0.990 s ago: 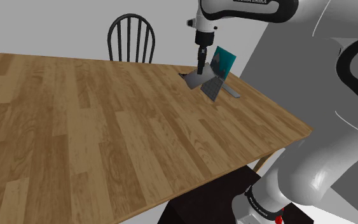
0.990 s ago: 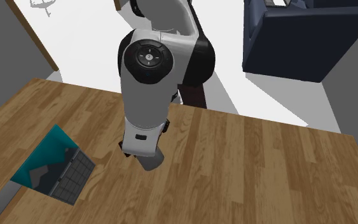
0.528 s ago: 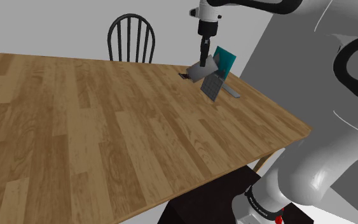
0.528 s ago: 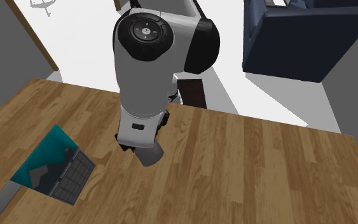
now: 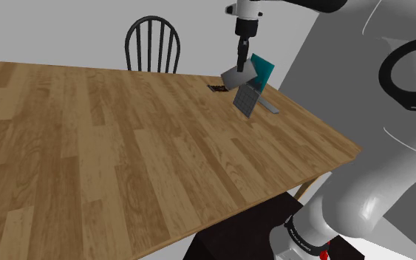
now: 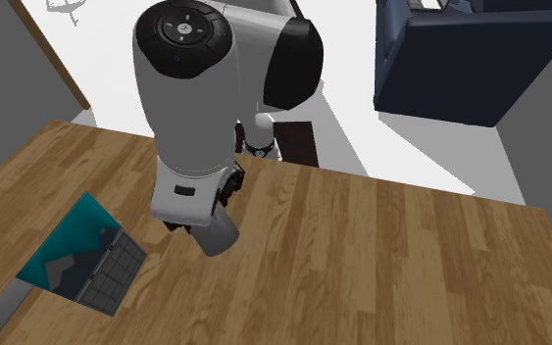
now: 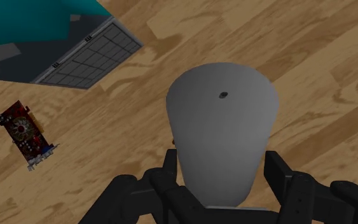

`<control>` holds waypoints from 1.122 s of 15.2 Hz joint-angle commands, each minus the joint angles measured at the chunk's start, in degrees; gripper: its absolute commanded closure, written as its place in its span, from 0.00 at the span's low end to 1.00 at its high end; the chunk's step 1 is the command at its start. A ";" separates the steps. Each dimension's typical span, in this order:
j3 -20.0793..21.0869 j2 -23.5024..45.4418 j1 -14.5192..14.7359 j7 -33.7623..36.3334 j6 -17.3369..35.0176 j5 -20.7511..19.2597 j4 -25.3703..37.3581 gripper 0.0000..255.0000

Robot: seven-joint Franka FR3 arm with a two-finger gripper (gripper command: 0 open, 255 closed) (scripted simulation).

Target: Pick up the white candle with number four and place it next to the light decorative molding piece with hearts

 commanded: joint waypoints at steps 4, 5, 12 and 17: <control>-3.16 2.39 -3.37 -6.13 3.02 -0.19 0.59 1.00; -3.78 3.06 -4.07 -7.34 3.69 -0.15 0.82 1.00; -7.65 9.43 -9.33 -15.78 7.63 0.99 4.79 1.00; -9.78 15.86 -13.63 -21.69 9.33 2.80 10.46 1.00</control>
